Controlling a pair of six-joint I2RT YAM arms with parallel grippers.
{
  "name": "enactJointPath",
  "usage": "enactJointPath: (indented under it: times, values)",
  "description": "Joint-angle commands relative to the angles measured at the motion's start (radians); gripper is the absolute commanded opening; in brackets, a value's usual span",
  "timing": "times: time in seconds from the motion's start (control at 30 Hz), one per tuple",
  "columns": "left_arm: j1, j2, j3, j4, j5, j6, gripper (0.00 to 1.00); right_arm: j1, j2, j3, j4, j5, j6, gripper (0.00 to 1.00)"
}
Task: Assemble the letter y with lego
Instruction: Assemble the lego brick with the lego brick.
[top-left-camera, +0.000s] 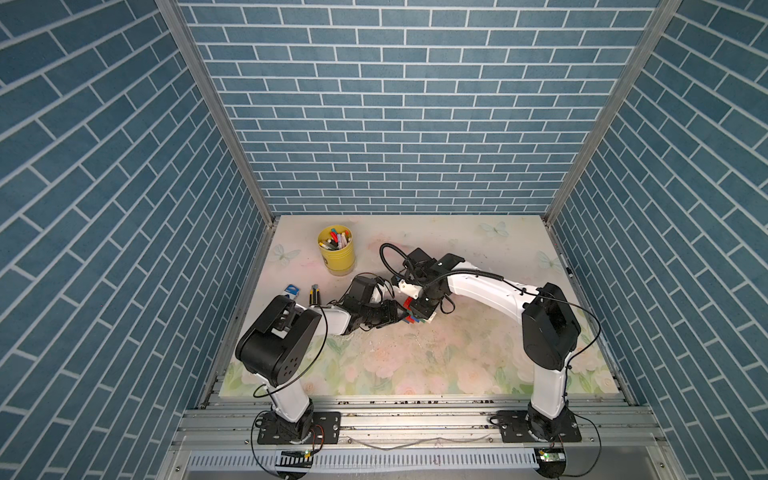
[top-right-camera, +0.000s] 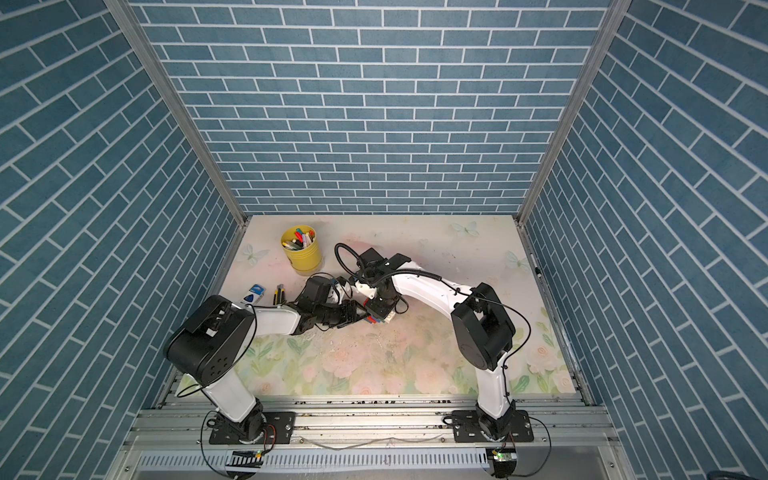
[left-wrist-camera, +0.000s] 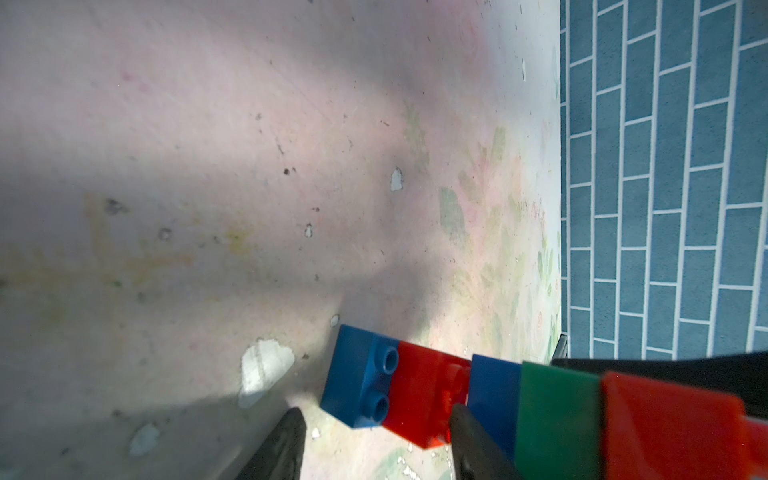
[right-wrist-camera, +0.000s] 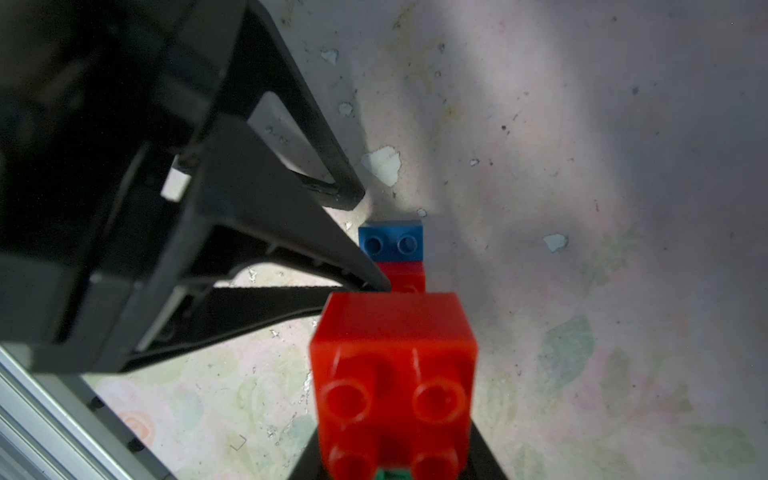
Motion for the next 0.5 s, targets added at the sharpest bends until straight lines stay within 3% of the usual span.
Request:
enactJointPath:
  times: [0.0, 0.47]
  values:
    - [0.005, 0.105, -0.09, -0.317, -0.204, 0.036, 0.57, 0.0, 0.05, -0.005, -0.098, 0.048, -0.06, 0.26]
    - [0.005, 0.114, -0.087, -0.308, -0.197, 0.035, 0.57, 0.025, 0.103, 0.032, -0.121, 0.03, -0.072, 0.26]
